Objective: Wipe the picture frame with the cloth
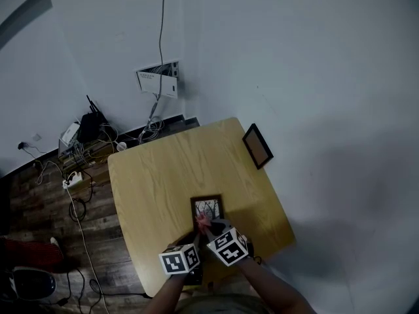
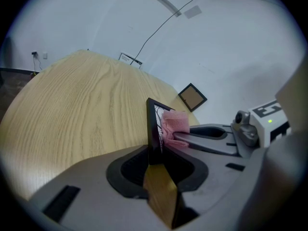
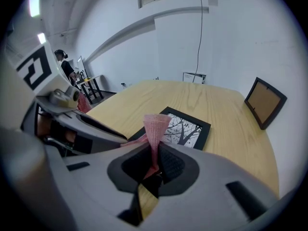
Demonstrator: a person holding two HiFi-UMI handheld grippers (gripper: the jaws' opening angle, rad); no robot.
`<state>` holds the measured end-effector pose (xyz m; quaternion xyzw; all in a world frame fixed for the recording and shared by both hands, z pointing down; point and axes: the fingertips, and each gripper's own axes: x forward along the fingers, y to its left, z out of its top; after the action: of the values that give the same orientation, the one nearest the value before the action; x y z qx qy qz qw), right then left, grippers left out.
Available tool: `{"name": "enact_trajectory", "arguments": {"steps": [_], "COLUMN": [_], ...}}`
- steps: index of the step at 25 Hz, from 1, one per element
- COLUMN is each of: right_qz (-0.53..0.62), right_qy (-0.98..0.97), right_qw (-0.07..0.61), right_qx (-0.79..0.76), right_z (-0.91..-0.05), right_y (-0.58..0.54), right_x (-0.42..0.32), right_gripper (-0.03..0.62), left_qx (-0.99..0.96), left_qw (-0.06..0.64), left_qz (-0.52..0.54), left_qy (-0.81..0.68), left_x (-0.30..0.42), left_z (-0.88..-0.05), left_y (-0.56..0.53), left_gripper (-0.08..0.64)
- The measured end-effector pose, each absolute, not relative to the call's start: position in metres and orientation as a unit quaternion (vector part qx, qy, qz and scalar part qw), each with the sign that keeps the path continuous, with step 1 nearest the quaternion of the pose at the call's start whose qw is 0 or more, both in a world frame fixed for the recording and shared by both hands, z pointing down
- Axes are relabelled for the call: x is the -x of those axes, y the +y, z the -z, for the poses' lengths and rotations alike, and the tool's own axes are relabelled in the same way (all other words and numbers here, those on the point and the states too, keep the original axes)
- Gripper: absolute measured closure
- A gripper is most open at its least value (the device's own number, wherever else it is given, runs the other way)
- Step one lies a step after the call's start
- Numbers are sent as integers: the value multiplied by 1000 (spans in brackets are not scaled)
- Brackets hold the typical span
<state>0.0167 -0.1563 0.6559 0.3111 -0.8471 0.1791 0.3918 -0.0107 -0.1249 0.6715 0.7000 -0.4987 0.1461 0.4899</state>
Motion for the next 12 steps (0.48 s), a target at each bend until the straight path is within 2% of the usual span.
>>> {"name": "enact_trajectory", "arguments": {"steps": [12], "right_qz": [-187], "right_qy": [-829], "right_qw": [399], "right_qx": [-345], "right_z": [-657], "right_y": [-162], "right_x": [-56], "right_gripper": [574], "left_qx": [-702], "left_qw": [482], "left_qz": [-150], "left_qy": [-503], "left_x": [11], "left_z": [-672], "left_y": [-126], "left_gripper": [468]}}
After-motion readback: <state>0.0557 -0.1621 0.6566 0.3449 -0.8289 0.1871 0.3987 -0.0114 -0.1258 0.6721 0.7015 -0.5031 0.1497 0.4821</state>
